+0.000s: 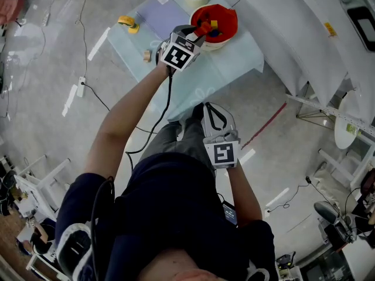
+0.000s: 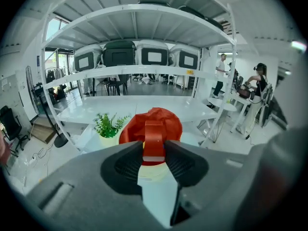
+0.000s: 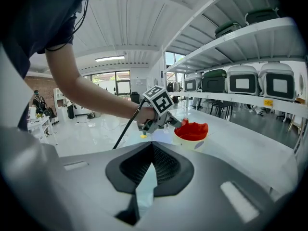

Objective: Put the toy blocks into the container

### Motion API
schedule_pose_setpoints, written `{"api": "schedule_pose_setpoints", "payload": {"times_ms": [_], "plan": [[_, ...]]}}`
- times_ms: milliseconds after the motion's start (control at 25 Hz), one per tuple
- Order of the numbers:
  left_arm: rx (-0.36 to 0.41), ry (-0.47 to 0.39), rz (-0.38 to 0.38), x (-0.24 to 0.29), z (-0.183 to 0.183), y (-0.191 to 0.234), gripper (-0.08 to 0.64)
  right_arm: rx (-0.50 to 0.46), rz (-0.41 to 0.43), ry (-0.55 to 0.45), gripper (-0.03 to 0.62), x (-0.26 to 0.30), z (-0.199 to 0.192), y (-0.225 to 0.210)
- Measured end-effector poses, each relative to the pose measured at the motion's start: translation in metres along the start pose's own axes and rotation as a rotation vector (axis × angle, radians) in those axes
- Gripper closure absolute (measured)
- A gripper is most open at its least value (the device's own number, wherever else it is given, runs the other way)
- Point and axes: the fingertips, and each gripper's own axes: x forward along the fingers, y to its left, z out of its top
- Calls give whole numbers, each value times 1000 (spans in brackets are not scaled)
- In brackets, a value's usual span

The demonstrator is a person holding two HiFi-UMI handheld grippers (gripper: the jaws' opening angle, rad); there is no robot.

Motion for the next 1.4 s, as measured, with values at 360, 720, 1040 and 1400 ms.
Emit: {"api": "schedule_pose_setpoints", "payload": {"times_ms": [360, 720, 1040, 1400], "plan": [[28, 56, -13, 29, 7, 4, 413, 5, -15, 3, 594, -2, -1, -12], [44, 95, -14, 47, 9, 5, 413, 23, -25, 11, 594, -4, -5, -19], [62, 107, -7, 60, 12, 9, 411, 27, -27, 18, 594, -3, -7, -23], [116, 43, 4, 67, 16, 5, 292, 32, -32, 35, 594, -5, -13, -27]]}}
